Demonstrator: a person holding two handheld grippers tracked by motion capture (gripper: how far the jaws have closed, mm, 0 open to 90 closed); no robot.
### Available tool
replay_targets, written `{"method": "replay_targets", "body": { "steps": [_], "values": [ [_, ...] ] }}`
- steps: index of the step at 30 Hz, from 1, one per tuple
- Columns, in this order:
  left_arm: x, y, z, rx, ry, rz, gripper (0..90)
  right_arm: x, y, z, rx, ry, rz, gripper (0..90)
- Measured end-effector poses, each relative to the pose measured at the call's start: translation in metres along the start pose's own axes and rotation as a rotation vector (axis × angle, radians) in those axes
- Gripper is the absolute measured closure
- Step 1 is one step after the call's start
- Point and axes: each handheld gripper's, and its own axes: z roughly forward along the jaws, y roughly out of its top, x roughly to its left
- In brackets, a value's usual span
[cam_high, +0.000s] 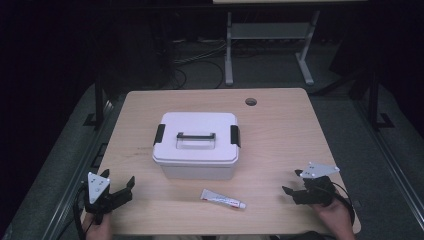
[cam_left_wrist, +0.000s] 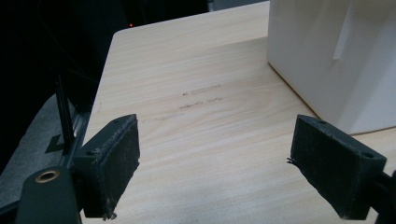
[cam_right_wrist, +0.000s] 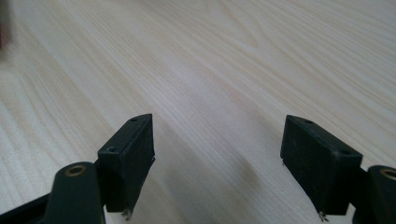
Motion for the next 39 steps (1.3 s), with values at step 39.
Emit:
{"method": "replay_targets", "body": {
  "steps": [39],
  "values": [
    [0.003, -0.002, -0.001, -0.008, 0.000, 0.006, 15.0, -0.026, 0.074, -0.011, 0.224, 0.181, -0.269, 21.5]
  ]
}}
